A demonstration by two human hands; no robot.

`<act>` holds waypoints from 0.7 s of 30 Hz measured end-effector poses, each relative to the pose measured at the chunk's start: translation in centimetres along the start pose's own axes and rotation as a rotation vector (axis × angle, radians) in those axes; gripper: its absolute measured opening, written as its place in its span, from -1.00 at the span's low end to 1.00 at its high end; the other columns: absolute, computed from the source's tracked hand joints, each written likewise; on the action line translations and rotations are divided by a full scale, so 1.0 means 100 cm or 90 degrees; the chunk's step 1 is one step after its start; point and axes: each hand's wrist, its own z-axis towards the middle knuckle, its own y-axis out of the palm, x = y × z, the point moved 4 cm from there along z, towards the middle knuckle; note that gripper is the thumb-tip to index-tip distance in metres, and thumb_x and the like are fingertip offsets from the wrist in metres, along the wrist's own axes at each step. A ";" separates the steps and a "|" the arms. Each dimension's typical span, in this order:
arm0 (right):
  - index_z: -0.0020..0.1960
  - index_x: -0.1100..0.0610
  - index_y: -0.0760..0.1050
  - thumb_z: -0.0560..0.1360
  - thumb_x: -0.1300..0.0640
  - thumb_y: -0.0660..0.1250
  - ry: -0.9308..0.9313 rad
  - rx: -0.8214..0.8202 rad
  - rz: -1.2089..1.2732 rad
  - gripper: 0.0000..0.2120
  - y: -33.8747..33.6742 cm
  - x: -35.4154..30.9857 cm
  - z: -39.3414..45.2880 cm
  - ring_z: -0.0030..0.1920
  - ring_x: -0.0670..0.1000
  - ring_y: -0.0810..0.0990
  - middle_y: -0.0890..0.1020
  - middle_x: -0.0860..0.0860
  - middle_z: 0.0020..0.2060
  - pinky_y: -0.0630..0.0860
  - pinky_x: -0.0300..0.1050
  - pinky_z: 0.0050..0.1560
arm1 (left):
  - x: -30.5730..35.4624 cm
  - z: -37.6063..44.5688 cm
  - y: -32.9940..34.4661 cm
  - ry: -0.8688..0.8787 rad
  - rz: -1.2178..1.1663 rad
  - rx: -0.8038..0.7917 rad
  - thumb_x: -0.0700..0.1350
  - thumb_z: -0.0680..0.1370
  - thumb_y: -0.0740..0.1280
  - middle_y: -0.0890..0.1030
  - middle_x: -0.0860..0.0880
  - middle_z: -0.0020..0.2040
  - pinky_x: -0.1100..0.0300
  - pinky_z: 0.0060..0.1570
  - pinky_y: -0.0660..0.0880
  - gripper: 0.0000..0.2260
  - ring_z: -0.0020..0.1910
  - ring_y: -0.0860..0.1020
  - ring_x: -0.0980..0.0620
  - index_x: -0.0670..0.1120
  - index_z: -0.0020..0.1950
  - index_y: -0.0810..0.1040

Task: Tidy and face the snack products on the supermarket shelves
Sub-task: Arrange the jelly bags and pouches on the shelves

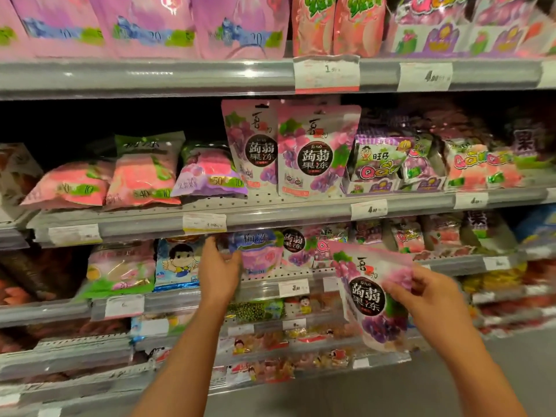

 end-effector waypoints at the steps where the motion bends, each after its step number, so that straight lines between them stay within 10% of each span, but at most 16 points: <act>1: -0.12 -0.10 0.66 0.44 0.13 0.55 0.004 0.013 -0.041 -0.86 -0.001 0.000 -0.002 -0.23 -0.25 0.64 0.68 -0.26 -0.30 0.49 -0.18 -0.23 | -0.003 0.006 0.002 -0.011 -0.002 0.000 -0.09 0.57 0.39 0.62 -0.12 -0.02 -0.02 -0.07 0.52 -0.75 -0.06 0.60 -0.13 -0.06 0.19 0.41; 13: -0.02 0.06 0.66 0.48 0.21 0.51 0.103 0.001 -0.028 -0.89 0.008 0.005 -0.004 -0.38 0.03 0.71 0.73 -0.04 -0.30 0.56 -0.08 -0.43 | -0.020 0.035 0.010 0.004 -0.135 -0.038 -0.06 0.54 0.47 0.62 0.03 -0.27 0.30 -0.33 0.43 -0.85 -0.31 0.55 0.14 -0.11 0.02 0.65; 21: -0.10 -0.06 0.66 0.47 0.18 0.52 0.055 -0.065 -0.045 -0.86 0.040 0.003 0.020 -0.15 -0.08 0.72 0.73 -0.15 -0.22 0.65 0.15 -0.01 | -0.012 0.000 -0.030 0.151 -0.147 0.001 -0.12 0.57 0.43 0.61 0.09 -0.36 0.43 -0.38 0.38 -0.83 -0.33 0.56 0.16 0.15 -0.15 0.59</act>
